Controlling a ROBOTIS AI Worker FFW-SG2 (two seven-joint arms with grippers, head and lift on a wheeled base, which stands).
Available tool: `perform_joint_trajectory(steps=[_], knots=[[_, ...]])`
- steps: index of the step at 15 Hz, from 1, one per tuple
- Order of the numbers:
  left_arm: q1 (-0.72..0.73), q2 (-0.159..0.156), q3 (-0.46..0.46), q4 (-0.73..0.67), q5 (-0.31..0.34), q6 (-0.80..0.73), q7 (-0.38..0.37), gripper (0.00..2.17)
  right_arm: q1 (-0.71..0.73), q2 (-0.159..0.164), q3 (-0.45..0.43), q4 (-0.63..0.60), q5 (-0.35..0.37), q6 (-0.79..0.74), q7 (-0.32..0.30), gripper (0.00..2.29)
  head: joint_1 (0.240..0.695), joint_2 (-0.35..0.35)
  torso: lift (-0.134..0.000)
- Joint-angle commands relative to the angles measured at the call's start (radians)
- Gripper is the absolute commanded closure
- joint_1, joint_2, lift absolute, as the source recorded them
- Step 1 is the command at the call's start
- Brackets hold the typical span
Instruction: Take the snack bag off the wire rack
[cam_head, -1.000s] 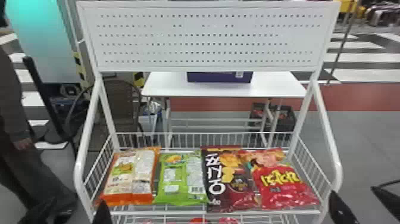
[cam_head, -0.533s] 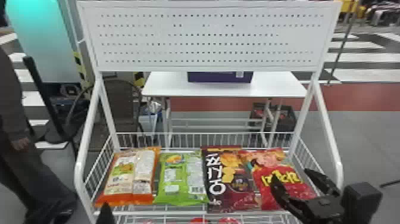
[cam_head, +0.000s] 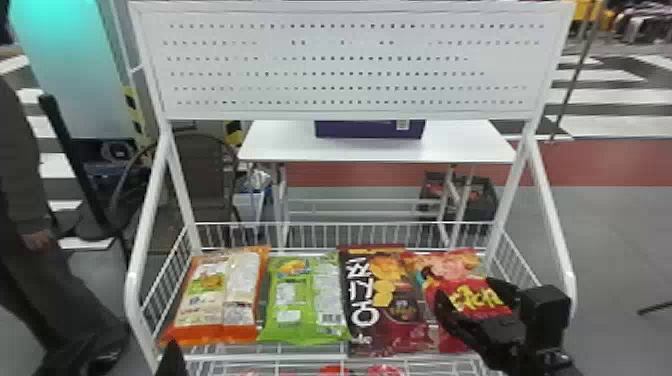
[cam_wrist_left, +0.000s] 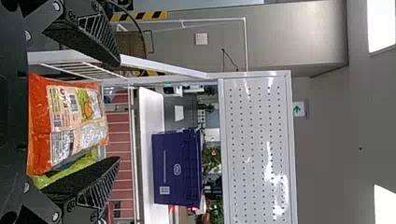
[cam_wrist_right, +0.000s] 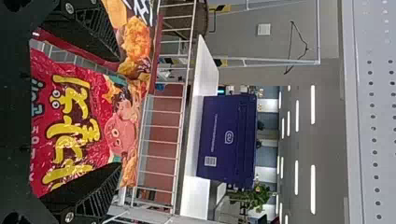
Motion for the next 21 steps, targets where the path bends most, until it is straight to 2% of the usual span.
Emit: perform_joint_trajectory(steps=[1,3,8,10,11,14,15,16,17,21], knots=[[-0.003,0.000,0.001,0.003,0.002,0.000,0.000,0.19,-0.005,0.000,0.002,0.012,0.010,0.007,-0.017,0.10,0.499,0.000,0.000],[-0.007,0.000,-0.001,0.006,0.002,0.000,0.000,0.19,-0.004,0.000,0.000,0.042,0.015,0.004,-0.042,0.10,0.499,0.000,0.000],[-0.007,0.000,-0.004,0.004,-0.001,-0.015,0.006,0.19,-0.001,0.006,-0.003,0.057,-0.016,0.047,-0.042,0.11,0.499,0.000,0.000],[-0.004,0.000,-0.004,0.006,-0.003,-0.034,0.009,0.19,0.004,0.011,-0.008,0.057,-0.029,0.069,-0.040,0.23,0.499,0.000,0.000],[-0.003,0.000,-0.004,0.006,-0.003,-0.040,0.011,0.19,0.008,0.011,-0.011,0.055,-0.036,0.069,-0.040,0.42,0.499,0.000,0.000],[-0.004,0.000,-0.004,0.004,-0.004,-0.046,0.012,0.19,0.027,0.011,-0.026,0.025,-0.052,0.093,-0.037,1.71,0.499,0.000,0.000],[-0.004,0.000,-0.004,0.006,-0.003,-0.046,0.012,0.19,0.031,0.011,-0.035,0.011,-0.056,0.102,-0.037,1.86,0.499,0.000,0.000],[-0.006,0.000,-0.005,0.004,-0.003,-0.049,0.012,0.19,0.039,0.011,-0.037,0.009,-0.056,0.102,-0.040,1.87,0.499,0.000,0.000],[-0.006,0.000,-0.007,0.004,-0.004,-0.052,0.012,0.19,0.042,0.011,-0.041,-0.007,-0.057,0.102,-0.042,2.05,0.499,0.000,0.000],[-0.009,-0.002,-0.007,0.006,-0.003,-0.052,0.012,0.19,0.061,0.011,-0.049,-0.050,-0.079,0.084,-0.059,2.07,0.499,0.000,0.000]])
